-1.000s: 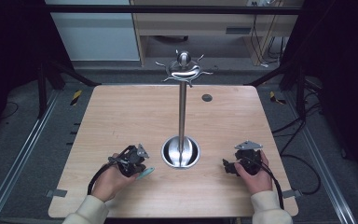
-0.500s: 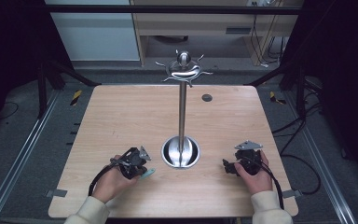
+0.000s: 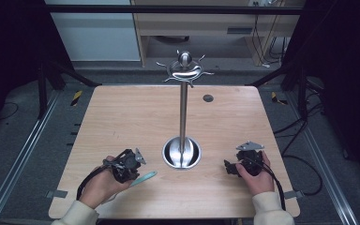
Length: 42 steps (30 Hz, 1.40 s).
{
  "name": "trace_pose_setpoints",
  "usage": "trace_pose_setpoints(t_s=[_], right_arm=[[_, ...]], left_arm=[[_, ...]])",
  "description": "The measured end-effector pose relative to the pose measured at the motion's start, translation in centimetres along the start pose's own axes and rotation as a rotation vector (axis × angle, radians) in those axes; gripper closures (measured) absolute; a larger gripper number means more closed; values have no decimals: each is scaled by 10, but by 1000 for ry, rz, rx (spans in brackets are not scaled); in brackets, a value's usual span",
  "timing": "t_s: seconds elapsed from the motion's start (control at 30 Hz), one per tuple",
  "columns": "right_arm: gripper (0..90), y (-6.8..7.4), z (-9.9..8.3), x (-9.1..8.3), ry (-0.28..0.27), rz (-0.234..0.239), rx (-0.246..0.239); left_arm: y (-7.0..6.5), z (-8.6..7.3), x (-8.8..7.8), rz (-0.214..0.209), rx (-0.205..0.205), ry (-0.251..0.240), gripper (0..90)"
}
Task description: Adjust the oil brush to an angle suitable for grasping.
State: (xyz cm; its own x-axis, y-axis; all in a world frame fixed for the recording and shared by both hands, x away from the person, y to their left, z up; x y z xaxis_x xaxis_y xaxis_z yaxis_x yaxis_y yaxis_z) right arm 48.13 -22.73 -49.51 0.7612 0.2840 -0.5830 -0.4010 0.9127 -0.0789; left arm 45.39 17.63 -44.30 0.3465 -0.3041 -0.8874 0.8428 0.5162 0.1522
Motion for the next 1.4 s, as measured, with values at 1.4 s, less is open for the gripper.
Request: trace_pose_setpoints(t_s=[1.4], right_arm=[[81, 0, 0, 0, 1, 0, 2]], left_arm=[[-1, -24, 16, -53, 23, 155, 678]])
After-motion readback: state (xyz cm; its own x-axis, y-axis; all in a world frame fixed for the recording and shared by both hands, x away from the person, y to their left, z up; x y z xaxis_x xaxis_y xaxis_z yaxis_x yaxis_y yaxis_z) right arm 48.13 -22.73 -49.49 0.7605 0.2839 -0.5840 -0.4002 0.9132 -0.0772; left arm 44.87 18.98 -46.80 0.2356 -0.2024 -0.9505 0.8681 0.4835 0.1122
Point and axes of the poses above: each handheld gripper's, and its own axes: x roughly forward along the jaws, z roughly out of its top, y roughly to its left, the point moved 1 cm from there along x, roughly forward along the jaws, and after that the axes turned 10 degrees about -y, right-handed, at the moved point
